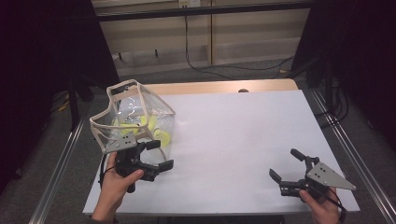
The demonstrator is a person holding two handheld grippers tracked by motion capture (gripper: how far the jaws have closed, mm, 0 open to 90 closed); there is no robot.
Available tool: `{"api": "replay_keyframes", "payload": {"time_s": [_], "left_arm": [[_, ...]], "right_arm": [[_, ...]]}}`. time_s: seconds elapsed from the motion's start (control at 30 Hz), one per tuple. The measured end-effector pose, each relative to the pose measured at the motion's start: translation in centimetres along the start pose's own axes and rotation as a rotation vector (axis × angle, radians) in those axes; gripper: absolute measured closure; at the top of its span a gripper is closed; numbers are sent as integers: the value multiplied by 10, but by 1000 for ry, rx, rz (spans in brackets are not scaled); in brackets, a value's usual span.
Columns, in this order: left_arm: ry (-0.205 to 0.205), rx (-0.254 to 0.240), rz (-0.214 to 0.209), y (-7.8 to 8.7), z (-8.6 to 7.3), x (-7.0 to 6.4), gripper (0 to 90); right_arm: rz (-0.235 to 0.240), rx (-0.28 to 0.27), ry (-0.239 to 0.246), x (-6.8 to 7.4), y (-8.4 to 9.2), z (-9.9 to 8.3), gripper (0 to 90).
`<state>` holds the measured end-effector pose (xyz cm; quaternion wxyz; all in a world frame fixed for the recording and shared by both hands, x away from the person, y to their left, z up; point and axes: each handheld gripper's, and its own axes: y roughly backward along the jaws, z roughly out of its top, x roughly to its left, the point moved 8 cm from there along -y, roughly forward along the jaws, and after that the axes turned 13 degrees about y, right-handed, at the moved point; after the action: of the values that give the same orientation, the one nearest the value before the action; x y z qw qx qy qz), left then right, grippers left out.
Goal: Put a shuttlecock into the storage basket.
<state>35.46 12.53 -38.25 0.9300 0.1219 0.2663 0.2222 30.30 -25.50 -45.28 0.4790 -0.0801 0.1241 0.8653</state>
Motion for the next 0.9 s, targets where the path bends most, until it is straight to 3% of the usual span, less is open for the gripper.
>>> {"api": "replay_keyframes", "payload": {"time_s": [0.9], "left_arm": [[0,-21,10,11,-8,9,57]], "right_arm": [[2,-1,3,0,0,0,14]]}}
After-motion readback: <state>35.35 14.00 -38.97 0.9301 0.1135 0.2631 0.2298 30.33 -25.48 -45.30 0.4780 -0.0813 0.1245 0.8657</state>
